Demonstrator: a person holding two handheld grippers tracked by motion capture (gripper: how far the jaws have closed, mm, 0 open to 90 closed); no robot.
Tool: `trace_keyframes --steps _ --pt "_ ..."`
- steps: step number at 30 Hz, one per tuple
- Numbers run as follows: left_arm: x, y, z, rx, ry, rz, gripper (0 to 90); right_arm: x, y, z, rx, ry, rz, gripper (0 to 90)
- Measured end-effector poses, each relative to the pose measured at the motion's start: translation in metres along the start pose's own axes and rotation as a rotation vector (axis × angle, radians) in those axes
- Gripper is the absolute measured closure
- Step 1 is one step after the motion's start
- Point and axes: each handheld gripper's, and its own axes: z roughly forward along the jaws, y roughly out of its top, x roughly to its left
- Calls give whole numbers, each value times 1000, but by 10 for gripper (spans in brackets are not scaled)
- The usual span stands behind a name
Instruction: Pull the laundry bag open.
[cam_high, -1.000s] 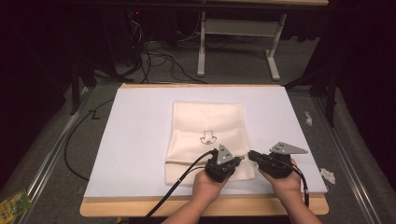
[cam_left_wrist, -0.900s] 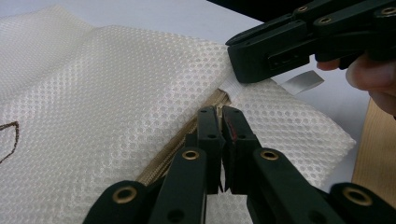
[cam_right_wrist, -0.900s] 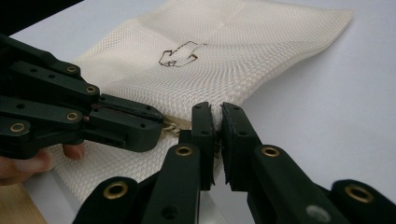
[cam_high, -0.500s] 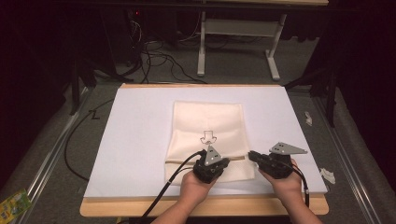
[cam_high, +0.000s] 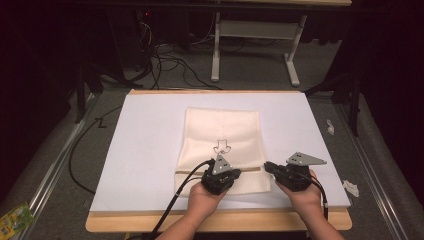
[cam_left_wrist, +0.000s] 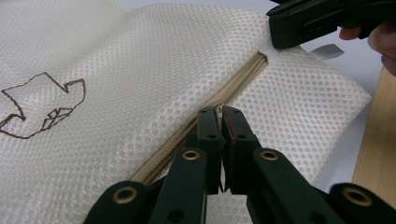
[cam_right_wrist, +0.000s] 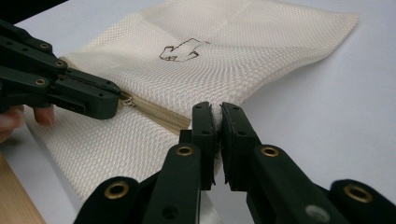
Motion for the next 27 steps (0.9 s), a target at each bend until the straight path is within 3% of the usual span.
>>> trace_keyframes --steps 7,11,15,16,17,18,20,22,23,24,26,27 --pt "9 -5 -7 3 23 -24 874 -8 -1 -4 -4 -39 23 859" --pt "20 -10 -20 8 55 -42 874 -23 -1 -12 -24 -77 58 859" --pt "34 -19 -37 15 60 -68 873 -32 -1 -12 -29 -60 87 858" --pt "33 -21 -43 12 70 -42 873 -31 -1 -11 -24 -45 90 859" --pt "33 -21 -43 12 70 -42 873 -31 -1 -11 -24 -45 90 859" --pt "32 -23 -46 2 89 -17 874 -26 1 -7 -16 -56 53 859" --pt "37 -25 -49 -13 83 -48 874 -24 4 -6 -22 -52 61 859" --pt "42 -25 -52 -16 122 -59 874 -22 6 -4 -24 -68 57 860" --pt "42 -25 -52 -16 122 -59 874 -22 6 -4 -24 -68 57 860" --pt "48 -27 -56 -18 128 -85 874 -22 7 -5 -28 -92 51 860" --pt "67 -35 -69 -10 152 -158 875 -35 4 -9 -38 -111 103 860" --pt "67 -35 -69 -10 152 -158 874 -35 4 -9 -38 -111 103 860"
